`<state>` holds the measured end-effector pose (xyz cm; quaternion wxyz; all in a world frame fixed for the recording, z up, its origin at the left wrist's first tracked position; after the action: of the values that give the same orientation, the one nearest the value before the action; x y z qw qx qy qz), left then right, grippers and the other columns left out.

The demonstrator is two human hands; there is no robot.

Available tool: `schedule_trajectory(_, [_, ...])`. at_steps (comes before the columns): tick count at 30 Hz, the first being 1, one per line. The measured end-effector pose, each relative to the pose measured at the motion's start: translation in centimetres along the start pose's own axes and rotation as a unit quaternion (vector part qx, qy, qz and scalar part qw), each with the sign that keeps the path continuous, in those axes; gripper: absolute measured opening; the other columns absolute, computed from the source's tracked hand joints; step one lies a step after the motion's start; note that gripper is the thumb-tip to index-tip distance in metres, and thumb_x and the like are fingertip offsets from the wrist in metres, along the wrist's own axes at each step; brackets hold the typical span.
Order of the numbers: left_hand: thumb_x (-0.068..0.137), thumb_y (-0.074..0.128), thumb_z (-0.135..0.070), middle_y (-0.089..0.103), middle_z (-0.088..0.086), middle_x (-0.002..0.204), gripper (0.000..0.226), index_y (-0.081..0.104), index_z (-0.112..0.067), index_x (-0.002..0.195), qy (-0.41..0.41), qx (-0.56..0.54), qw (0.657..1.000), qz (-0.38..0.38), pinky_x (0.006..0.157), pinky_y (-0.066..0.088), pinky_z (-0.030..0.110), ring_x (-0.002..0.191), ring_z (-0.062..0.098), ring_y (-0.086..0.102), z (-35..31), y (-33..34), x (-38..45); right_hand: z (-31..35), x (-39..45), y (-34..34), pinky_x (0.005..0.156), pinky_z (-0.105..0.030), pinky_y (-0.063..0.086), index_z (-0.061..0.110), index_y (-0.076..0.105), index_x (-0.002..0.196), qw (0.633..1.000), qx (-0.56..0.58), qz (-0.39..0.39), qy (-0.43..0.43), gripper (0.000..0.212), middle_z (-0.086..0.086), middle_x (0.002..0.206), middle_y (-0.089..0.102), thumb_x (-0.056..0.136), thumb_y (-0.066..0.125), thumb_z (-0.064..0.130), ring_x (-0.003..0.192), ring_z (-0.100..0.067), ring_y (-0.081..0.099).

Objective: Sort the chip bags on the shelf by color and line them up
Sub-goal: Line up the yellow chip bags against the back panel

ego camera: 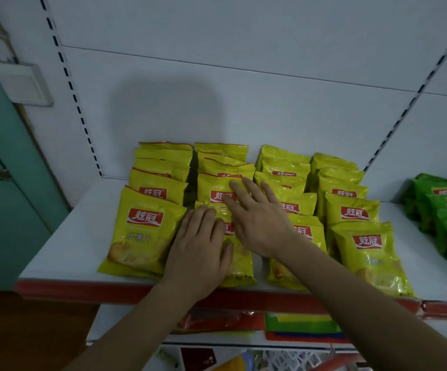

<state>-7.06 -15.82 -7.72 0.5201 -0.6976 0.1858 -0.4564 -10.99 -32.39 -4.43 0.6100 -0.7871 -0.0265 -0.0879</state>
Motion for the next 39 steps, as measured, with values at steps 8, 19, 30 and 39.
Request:
schedule_trajectory(8, [0.099,0.049,-0.048,0.051,0.017,0.152,0.057,0.059,-0.009,0.140,-0.007,-0.011,1.000,-0.007,0.125,0.030,0.054,0.151,0.034,0.036,-0.1,-0.3,0.0,0.4,-0.4,-0.4,0.125,-0.065,0.023,0.028,0.047,0.156,1.000,0.019,0.015,-0.021,0.066,-0.004,0.167,0.041,0.096,0.026,0.046,0.157,-0.037,0.029])
schedule_trajectory(19, [0.103,0.021,-0.070,0.036,0.020,0.166,0.085,0.043,-0.008,0.158,-0.007,0.038,0.998,0.056,0.128,0.012,0.059,0.160,0.037,0.019,-0.9,0.2,3.5,-2.2,4.1,-1.3,0.129,-0.058,0.013,0.028,0.031,0.164,0.998,0.021,0.035,0.056,0.075,-0.001,0.175,0.022,0.100,0.003,0.054,0.162,-0.032,0.014])
schedule_trajectory(30, [0.104,0.022,-0.068,0.030,0.018,0.169,0.082,0.040,-0.011,0.160,-0.014,0.037,0.997,0.071,0.126,0.007,0.064,0.161,0.037,0.013,-1.1,-0.1,3.5,-2.7,6.1,-1.9,0.129,-0.053,0.018,0.024,0.041,0.160,0.998,0.031,0.003,0.054,0.081,-0.002,0.170,0.037,0.098,0.000,0.055,0.160,-0.029,0.024])
schedule_trajectory(39, [0.102,0.010,-0.064,0.011,0.017,0.175,0.082,0.018,-0.013,0.167,-0.019,0.056,0.992,0.110,0.126,-0.007,0.063,0.162,0.035,-0.006,-1.2,0.0,3.8,-2.4,8.3,-0.7,0.130,-0.055,0.011,0.026,0.030,0.165,0.998,0.024,0.041,0.048,0.093,0.002,0.172,0.031,0.092,-0.012,0.063,0.163,-0.028,0.013])
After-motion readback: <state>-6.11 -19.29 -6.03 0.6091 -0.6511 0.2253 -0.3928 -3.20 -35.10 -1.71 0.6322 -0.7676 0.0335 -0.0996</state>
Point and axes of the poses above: each hand's wrist, its own x-axis towards the middle knuckle, its own y-axis out of the palm, z = x × y, the point moved 3 cm from there along x, towards the middle knuckle
